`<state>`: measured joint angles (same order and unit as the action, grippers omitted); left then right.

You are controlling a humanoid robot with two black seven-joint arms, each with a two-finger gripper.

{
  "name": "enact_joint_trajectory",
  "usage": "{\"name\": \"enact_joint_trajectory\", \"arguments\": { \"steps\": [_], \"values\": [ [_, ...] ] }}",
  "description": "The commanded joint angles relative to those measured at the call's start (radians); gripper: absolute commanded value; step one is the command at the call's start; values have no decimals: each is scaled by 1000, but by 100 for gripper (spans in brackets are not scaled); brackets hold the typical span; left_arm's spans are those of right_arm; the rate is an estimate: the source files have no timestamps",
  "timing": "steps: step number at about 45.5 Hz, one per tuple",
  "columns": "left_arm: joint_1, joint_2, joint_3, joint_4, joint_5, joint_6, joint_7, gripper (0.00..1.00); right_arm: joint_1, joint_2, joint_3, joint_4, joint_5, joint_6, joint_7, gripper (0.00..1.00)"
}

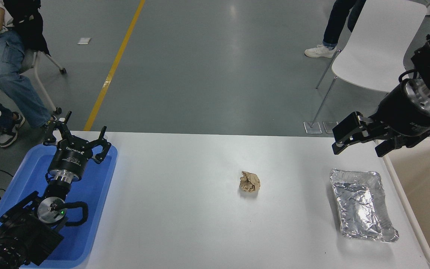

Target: Pick up foil plate and place in dustbin

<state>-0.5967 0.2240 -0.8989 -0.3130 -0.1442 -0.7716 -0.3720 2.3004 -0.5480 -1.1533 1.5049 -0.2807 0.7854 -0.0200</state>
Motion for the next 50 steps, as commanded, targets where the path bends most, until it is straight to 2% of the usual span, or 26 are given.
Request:
{"name": "enact_joint_trajectory", "arguments": {
  "steps": [1, 50],
  "values": [
    [0, 0, 0, 0, 0, 0, -1, 100, -1, -3, 1, 0, 0, 0, 0, 100],
    [2, 0, 0, 0, 0, 0, 1, 100, -18, 22, 4, -14, -2, 0, 0, 100]
  ]
}}
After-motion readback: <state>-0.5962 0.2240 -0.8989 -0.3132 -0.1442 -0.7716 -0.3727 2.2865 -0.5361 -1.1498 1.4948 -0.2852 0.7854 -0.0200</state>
